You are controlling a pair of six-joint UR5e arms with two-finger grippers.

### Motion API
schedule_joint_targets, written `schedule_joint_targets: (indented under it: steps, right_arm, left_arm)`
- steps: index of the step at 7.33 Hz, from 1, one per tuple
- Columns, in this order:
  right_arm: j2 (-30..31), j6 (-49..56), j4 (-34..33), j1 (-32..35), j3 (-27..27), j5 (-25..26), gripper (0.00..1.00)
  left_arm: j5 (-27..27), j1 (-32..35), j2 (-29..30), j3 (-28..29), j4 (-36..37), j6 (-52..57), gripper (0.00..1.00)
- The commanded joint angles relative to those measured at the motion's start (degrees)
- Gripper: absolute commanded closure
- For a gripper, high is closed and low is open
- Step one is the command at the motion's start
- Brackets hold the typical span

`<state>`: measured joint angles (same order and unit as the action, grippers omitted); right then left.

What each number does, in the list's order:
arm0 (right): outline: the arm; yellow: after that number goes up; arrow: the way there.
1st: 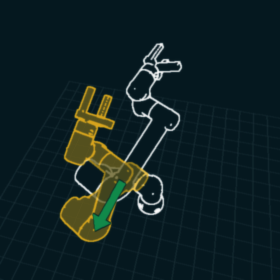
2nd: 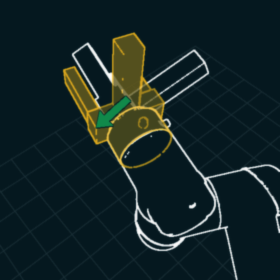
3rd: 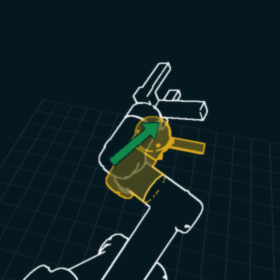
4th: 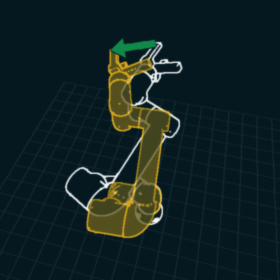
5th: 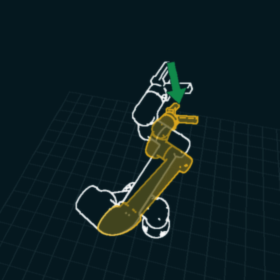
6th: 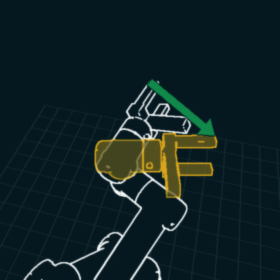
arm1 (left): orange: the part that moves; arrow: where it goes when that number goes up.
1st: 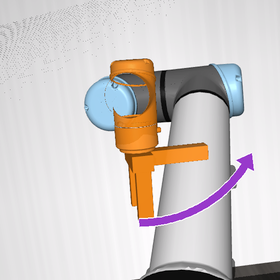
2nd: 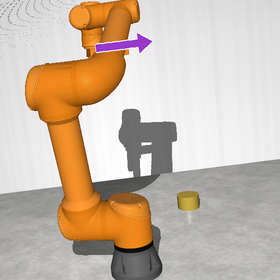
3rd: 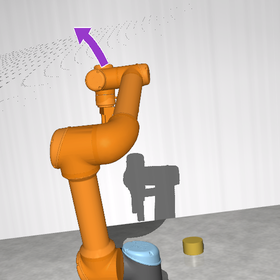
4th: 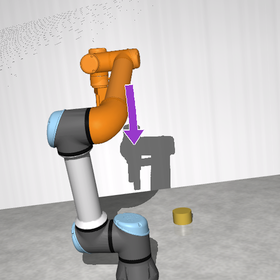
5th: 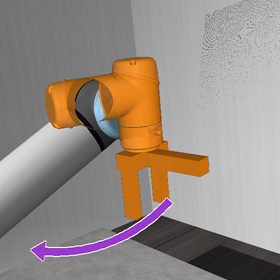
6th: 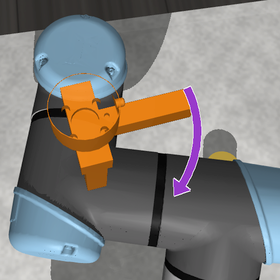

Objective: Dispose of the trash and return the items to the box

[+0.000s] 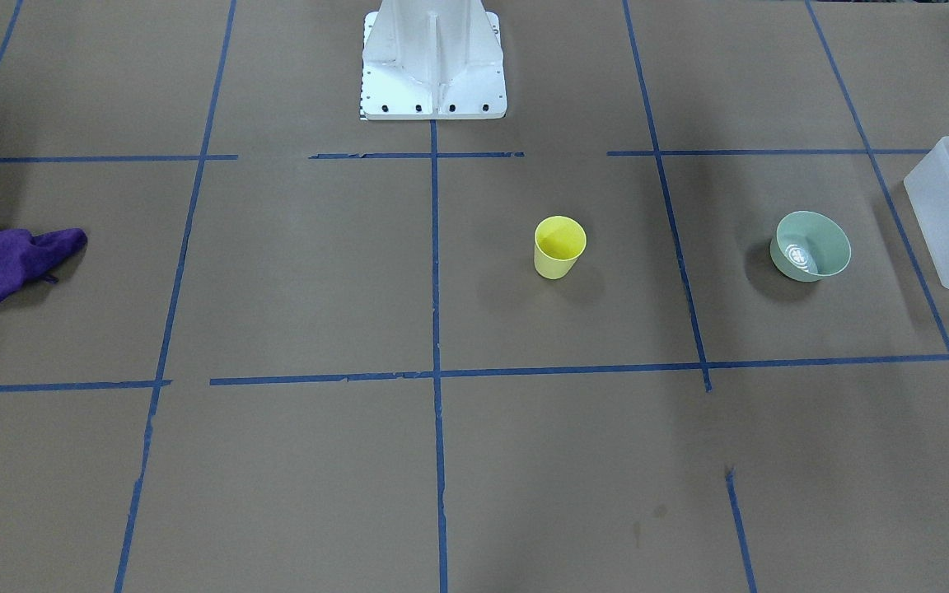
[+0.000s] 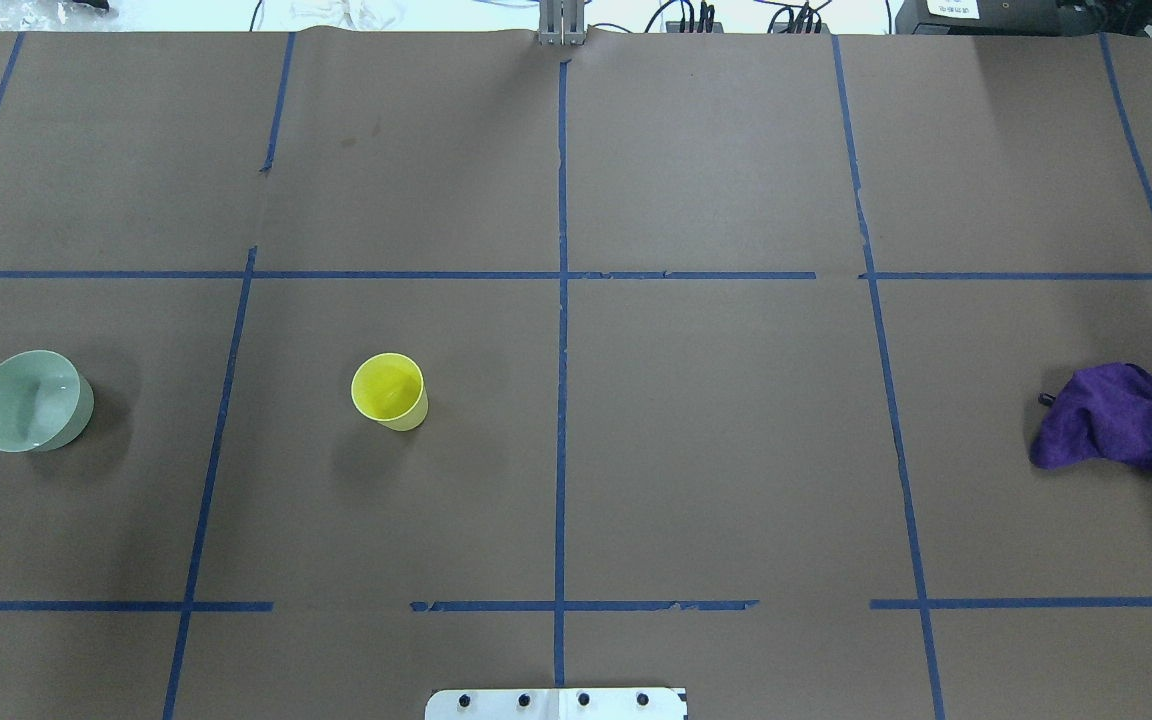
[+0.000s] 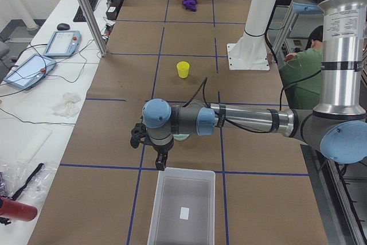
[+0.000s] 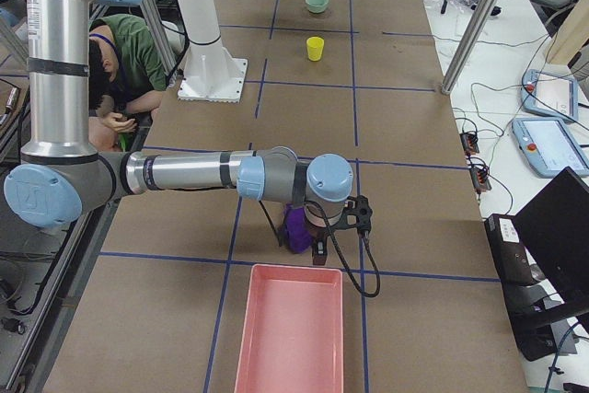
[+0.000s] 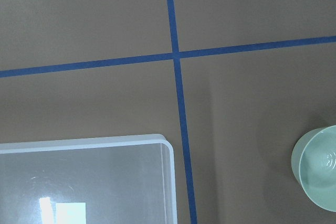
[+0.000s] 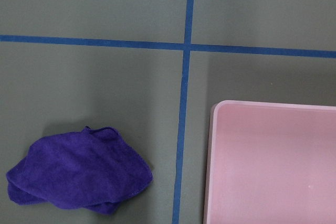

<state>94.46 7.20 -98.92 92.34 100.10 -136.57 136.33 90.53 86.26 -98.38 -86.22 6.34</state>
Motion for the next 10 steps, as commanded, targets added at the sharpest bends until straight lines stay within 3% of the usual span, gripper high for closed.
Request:
schedule_joint_targets:
  steps: [1,3,5,6,8,9,10]
  right_arm:
    - [0.6,-0.2,2.8,-0.1,0.1,0.8,0.0]
    - [0.4,-1.6,2.8,-0.1,0.2,0.9,0.0]
    - [-0.8,-1.9,2.9,-0.1,0.8,0.6,0.0]
    - [-2.0,-2.1,2.7,-0.1,1.1,0.5,0.0]
    - [-1.7,-3.6,2.8,-0.1,1.0,-0.2,0.0]
    - [-1.6,-3.7,2.8,-0.1,1.1,-0.3,0.0]
    - [-1.7,-3.8,2.7,-0.1,1.1,-0.3,0.0]
  left_arm:
    - [0.0,0.0,0.0,-0.4,-0.4,-0.2,0.0]
    - [0.1,-0.2,1.1,-6.4,-0.4,-1.4,0.0]
    - [0.5,-2.2,1.9,-16.8,-2.1,-13.5,0.0]
    - [0.5,-5.8,2.5,-19.9,-3.9,-20.3,0.0]
    - [-0.1,-16.6,3.0,-22.0,-17.6,-43.2,0.0]
    - [-2.7,-23.5,3.4,-22.4,-23.2,-54.7,0.0]
    - [-8.6,-30.4,4.1,-24.1,-24.1,-62.9,0.0]
